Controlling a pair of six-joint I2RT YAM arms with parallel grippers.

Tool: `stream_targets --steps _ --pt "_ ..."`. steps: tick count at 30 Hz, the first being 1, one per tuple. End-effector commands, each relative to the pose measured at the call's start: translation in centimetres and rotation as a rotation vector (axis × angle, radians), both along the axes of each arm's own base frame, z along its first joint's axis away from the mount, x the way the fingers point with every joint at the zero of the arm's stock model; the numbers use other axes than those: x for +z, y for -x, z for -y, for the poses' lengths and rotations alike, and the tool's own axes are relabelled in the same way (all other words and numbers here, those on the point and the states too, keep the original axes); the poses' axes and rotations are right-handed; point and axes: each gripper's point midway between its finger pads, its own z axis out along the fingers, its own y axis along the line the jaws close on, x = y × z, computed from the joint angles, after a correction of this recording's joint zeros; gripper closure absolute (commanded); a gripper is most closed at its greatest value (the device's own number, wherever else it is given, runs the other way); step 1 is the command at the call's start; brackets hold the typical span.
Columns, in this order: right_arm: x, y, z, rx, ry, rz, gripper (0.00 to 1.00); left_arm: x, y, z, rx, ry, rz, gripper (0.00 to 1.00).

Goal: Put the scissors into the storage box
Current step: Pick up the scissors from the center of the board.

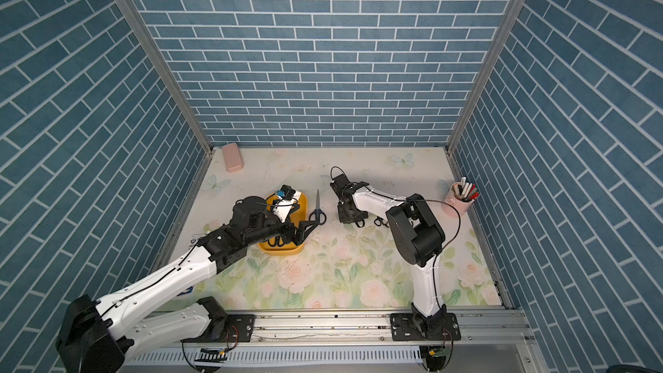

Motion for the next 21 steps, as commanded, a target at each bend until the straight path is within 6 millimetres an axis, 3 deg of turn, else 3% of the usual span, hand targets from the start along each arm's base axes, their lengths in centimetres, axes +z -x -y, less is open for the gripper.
stream_targets --steps 1,3,7,16,21 --pt "-3.1 1.5 2.3 -0.032 0.108 -0.075 0.95 0.7 0.0 -0.3 0.014 0.005 0.027 0.00" --pt "-3.1 1.7 2.5 -0.034 0.108 -0.073 1.00 1.0 0.0 -0.6 0.029 0.009 0.040 0.00" --pt "-2.6 1.7 2.3 -0.033 0.091 -0.069 1.00 1.7 -0.3 -1.3 0.071 0.022 0.060 0.00" --pt "1.3 0.7 0.4 -0.011 -0.007 -0.004 1.00 2.1 -1.3 -3.3 0.182 0.017 0.073 0.00" --pt "2.6 0.9 0.5 -0.009 0.000 0.021 1.00 2.7 -1.8 -4.9 0.257 0.041 0.082 0.00"
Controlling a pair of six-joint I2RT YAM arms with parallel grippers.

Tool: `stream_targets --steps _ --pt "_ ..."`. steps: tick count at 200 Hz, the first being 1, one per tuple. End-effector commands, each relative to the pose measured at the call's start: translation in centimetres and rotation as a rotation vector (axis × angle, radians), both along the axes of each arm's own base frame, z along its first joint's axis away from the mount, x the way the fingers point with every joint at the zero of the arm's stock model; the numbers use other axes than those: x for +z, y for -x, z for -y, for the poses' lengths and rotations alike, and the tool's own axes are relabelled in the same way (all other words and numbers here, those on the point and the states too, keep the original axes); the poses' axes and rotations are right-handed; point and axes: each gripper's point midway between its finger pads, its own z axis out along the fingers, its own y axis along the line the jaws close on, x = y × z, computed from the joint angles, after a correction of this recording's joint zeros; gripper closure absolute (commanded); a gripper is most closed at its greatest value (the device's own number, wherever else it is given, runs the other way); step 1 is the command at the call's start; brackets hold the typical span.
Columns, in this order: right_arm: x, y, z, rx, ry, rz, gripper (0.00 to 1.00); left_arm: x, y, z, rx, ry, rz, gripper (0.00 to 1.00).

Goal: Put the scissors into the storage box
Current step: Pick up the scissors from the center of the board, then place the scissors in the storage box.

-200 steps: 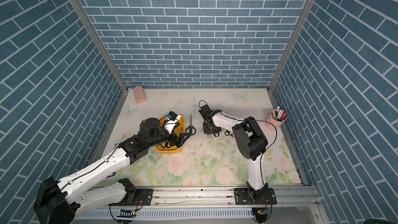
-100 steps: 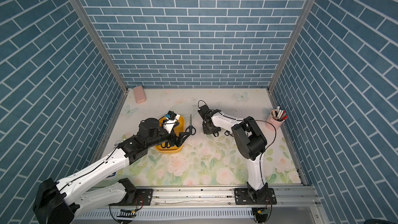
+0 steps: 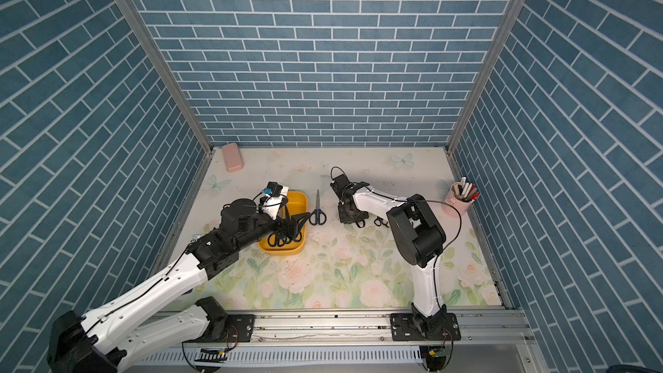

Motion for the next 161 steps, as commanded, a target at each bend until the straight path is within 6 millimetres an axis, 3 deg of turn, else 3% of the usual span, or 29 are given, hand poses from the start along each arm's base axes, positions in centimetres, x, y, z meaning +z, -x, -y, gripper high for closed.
stream_targets --steps 1,52,76,97,122,161 --pt "2.2 0.7 0.4 -0.010 -0.001 0.020 1.00 0.2 -0.6 -2.0 0.098 0.015 0.004 0.00" --pt "5.6 1.2 -0.8 0.014 -0.031 0.066 1.00 1.1 -1.4 -6.2 0.287 0.051 0.009 0.00" --pt "7.7 1.7 -2.6 0.042 -0.062 0.092 1.00 -0.3 -2.4 -8.6 0.385 0.043 -0.040 0.00" --pt "9.9 2.9 -5.9 0.085 -0.133 0.111 1.00 -2.7 -3.4 -10.9 0.505 0.006 -0.126 0.00" --pt "11.8 5.2 -10.4 0.151 -0.233 0.115 1.00 -4.5 -3.4 -12.2 0.555 0.005 -0.180 0.00" --pt "11.1 9.0 -15.9 0.247 -0.301 0.083 1.00 -5.8 -3.2 -14.7 0.640 0.029 -0.233 0.00"
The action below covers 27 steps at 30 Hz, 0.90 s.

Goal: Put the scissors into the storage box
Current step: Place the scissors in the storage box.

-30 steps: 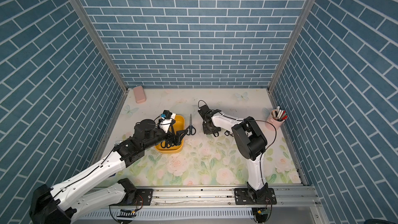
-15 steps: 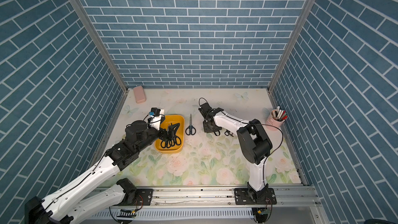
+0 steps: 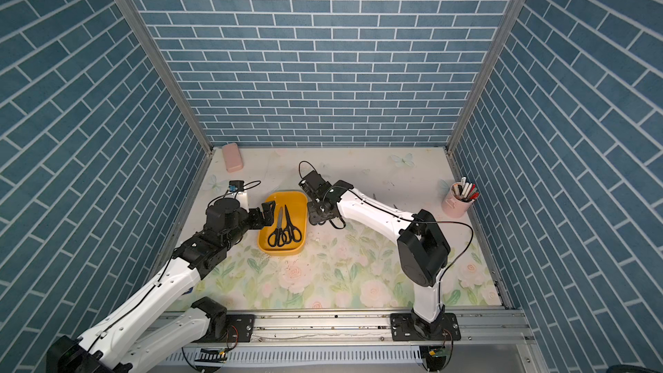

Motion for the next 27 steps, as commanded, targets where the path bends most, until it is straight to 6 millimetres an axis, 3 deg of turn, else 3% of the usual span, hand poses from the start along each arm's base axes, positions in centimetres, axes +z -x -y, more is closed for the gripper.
stream_targets --steps 1,5,9,14,27 --pt "0.3 2.6 -3.2 0.028 -0.062 -0.039 1.00 -1.1 0.4 -2.1 0.082 0.026 -0.045 0.00" --pt "-0.7 4.0 -5.4 0.060 -0.056 -0.040 1.00 -1.9 0.6 -3.9 0.147 0.031 -0.073 0.00" --pt "-1.7 3.8 -6.3 0.049 -0.055 -0.032 1.00 -2.3 0.8 -5.0 0.188 0.040 -0.084 0.00" --pt "-2.5 3.3 -7.2 0.045 -0.047 -0.028 1.00 -2.3 0.7 -5.2 0.195 0.029 -0.095 0.00" --pt "-4.4 3.2 -10.1 0.070 -0.058 -0.053 1.00 -0.1 0.1 -5.7 0.215 0.010 -0.036 0.00"
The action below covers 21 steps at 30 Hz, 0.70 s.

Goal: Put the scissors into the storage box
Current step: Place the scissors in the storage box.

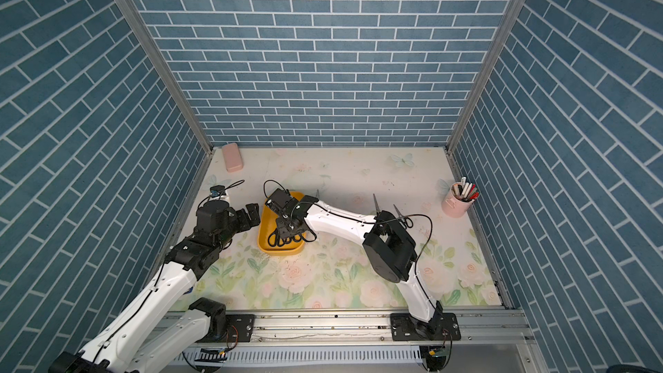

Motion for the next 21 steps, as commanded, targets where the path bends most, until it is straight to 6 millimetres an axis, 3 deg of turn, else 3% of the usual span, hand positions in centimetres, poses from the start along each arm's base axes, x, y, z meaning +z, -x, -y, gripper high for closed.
stream_targets --steps 1,7,9,12,14,17,21 --pt "0.0 -0.3 -1.4 -0.017 -0.030 -0.008 1.00 1.7 -0.3 -0.6 0.021 -0.023 0.032 0.00" --pt "-0.8 -0.3 -2.5 -0.012 -0.047 -0.027 1.00 2.4 0.5 -1.5 0.053 -0.038 0.052 0.00" --pt "-0.9 -0.5 -2.4 -0.015 -0.044 -0.019 0.89 2.7 1.0 -1.8 0.063 -0.036 0.073 0.00" --pt "-0.6 -0.7 -2.4 -0.016 -0.051 -0.006 0.62 3.4 1.3 -2.3 0.081 -0.043 0.091 0.00" --pt "0.2 -0.7 -2.7 -0.007 -0.075 0.012 0.59 3.8 1.5 -3.1 0.131 -0.047 0.096 0.00" --pt "2.4 -1.1 -2.8 0.002 -0.138 0.071 0.43 5.0 1.7 -3.9 0.172 -0.051 0.129 0.00" --pt "5.7 -2.2 -1.9 -0.015 -0.170 0.174 0.34 6.7 1.8 -4.3 0.203 -0.035 0.179 0.00"
